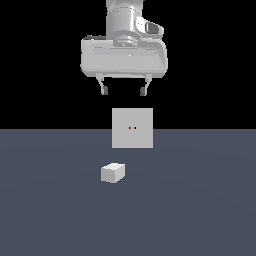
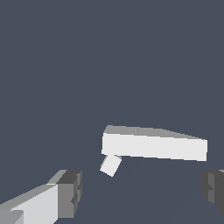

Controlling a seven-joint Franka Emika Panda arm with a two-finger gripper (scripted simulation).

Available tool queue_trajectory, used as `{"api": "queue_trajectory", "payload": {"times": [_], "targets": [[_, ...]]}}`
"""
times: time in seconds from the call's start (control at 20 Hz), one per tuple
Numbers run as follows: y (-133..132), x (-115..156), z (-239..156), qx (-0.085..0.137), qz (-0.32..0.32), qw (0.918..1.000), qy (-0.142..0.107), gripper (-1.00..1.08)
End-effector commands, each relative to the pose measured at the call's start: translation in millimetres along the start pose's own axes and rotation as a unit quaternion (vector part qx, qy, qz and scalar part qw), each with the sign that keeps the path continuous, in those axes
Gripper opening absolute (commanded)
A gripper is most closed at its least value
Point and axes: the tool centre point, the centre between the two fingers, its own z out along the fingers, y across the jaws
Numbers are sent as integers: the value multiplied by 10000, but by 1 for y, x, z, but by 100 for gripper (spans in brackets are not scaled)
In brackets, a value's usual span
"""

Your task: Plug the charger into the wall socket.

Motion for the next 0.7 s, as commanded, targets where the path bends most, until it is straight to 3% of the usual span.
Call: {"api": "queue_trajectory", "payload": {"times": [0.0,0.65], "targets": [[0,0,0,0,0,10000,0,100],[-2,-10,11,-64,247,9994,242,100]]}}
